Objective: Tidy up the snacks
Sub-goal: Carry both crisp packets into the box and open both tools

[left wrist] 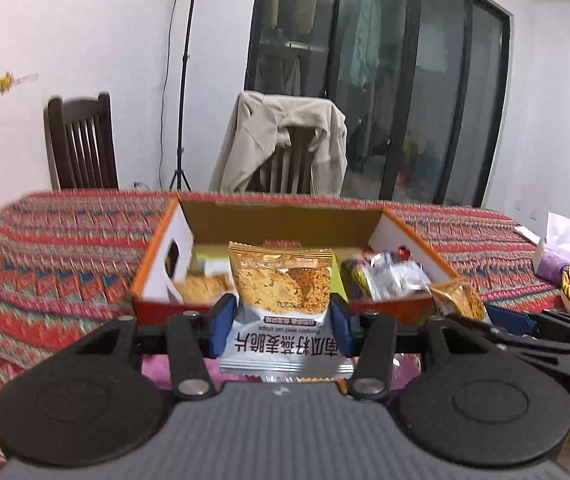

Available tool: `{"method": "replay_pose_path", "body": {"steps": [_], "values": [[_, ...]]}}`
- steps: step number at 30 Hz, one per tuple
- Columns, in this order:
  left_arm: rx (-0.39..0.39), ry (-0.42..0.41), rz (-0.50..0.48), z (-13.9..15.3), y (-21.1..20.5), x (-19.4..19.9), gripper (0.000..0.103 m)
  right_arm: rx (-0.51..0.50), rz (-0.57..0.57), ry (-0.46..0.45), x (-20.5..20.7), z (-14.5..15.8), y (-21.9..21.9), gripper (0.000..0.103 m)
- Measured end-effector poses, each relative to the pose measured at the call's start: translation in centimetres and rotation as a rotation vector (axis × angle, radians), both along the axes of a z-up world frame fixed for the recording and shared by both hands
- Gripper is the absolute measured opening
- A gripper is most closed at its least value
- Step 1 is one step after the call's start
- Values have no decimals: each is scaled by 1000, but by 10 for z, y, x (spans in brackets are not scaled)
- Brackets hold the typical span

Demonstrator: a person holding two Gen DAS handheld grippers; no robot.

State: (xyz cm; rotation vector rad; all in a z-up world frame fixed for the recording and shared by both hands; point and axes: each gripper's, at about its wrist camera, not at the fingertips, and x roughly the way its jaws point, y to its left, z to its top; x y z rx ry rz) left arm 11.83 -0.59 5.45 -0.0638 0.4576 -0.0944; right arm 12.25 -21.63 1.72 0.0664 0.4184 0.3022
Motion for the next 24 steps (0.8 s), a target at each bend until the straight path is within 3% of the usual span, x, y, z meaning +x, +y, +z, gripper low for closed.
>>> {"method": "replay_pose_path", "body": {"steps": [13, 24], "values": [[-7, -64, 58, 48, -3, 43, 51, -38, 19, -44, 43, 56, 10, 45], [-17, -106, 161, 57, -6, 98, 51, 1, -27, -73, 106, 69, 26, 45]]}}
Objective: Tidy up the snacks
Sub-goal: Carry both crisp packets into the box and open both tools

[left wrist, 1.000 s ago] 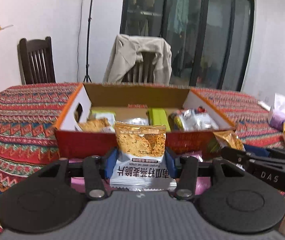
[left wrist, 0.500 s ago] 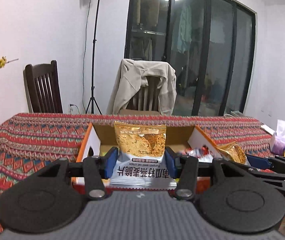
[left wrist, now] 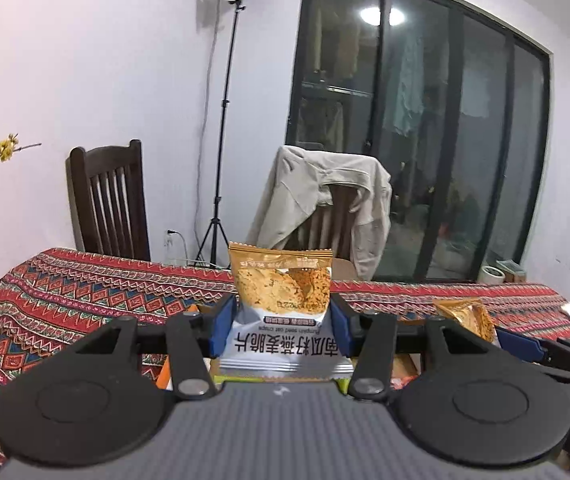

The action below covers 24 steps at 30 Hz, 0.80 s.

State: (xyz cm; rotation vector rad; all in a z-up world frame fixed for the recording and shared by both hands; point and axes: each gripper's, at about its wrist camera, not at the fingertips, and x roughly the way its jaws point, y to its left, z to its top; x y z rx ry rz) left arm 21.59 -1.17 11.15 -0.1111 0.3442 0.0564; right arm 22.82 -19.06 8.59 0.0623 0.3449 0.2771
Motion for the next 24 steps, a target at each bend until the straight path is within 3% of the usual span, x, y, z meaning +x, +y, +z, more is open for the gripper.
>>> {"method": "replay_pose_path", "body": {"steps": [7, 12, 24], "values": [[-10, 41, 19, -36, 7, 21, 51, 15, -14, -29, 13, -21, 1, 45], [11, 83, 9, -54, 9, 28, 51, 13, -2, 31, 24, -37, 1, 45], [17, 131, 48, -69, 13, 35, 54, -3, 4, 98, 36, -57, -1, 45]]}}
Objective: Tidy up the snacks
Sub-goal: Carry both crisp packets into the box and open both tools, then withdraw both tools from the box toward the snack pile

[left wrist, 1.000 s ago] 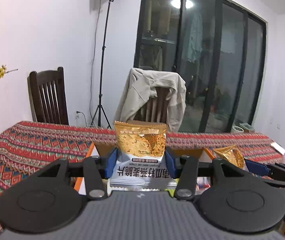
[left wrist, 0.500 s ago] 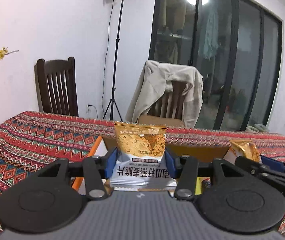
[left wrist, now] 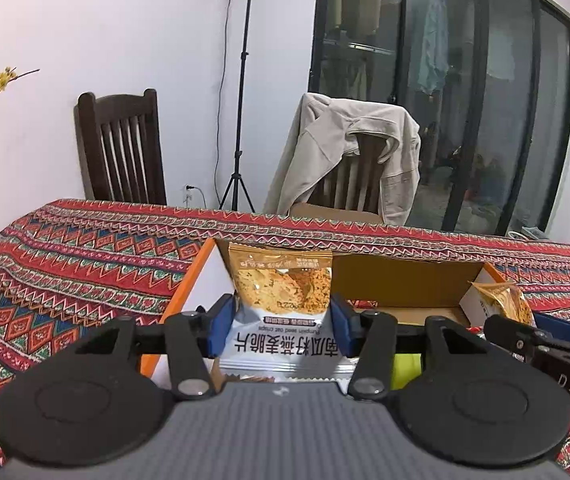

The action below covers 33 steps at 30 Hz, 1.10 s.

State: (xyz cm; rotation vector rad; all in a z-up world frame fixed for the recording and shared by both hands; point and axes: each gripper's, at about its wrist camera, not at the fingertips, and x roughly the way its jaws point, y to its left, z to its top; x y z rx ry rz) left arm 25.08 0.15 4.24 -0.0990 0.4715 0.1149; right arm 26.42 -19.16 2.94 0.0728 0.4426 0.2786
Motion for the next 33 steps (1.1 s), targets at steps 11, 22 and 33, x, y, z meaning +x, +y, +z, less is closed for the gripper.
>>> {"method": "replay_pose_path", "body": {"steps": [11, 22, 33], "values": [[-5, -19, 89, 2, 8, -2, 103, 18, -51, 10, 3, -2, -8, 103], [-19, -16, 112, 8, 7, -5, 103, 15, -60, -8, -5, 5, -7, 103], [-89, -83, 34, 50, 9, -50, 103, -19, -71, -14, -41, 34, -16, 103]]}}
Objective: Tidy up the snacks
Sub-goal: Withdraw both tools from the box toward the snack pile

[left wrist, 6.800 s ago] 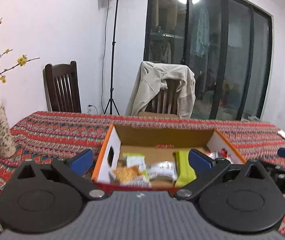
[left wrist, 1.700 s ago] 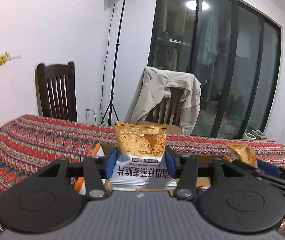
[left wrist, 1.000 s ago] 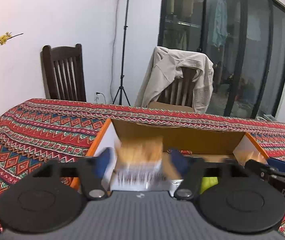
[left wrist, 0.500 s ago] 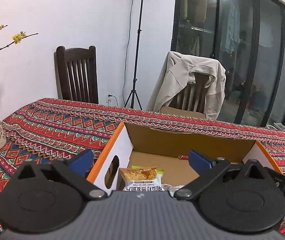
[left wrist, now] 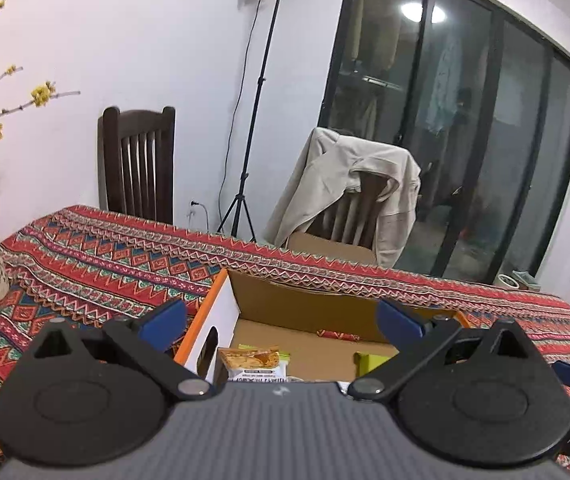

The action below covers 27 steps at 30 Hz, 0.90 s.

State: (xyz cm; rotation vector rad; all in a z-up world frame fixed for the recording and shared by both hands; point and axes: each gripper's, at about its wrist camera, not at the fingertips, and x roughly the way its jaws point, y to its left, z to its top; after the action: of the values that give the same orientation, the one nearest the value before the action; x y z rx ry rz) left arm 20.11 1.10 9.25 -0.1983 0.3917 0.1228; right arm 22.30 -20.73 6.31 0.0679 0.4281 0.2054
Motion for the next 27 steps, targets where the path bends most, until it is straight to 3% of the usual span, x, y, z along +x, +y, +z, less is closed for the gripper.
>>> {"method": "replay_pose_path", "body": {"steps": [12, 22, 27], "values": [[10, -2, -41, -2, 0, -66, 103, 8, -4, 31, -64, 2, -35, 103], [13, 62, -69, -40, 8, -119, 103, -18, 12, 89, -122, -28, -53, 103], [64, 71, -86, -57, 6, -146, 103, -20, 39, 135, -143, -48, -64, 103]]}}
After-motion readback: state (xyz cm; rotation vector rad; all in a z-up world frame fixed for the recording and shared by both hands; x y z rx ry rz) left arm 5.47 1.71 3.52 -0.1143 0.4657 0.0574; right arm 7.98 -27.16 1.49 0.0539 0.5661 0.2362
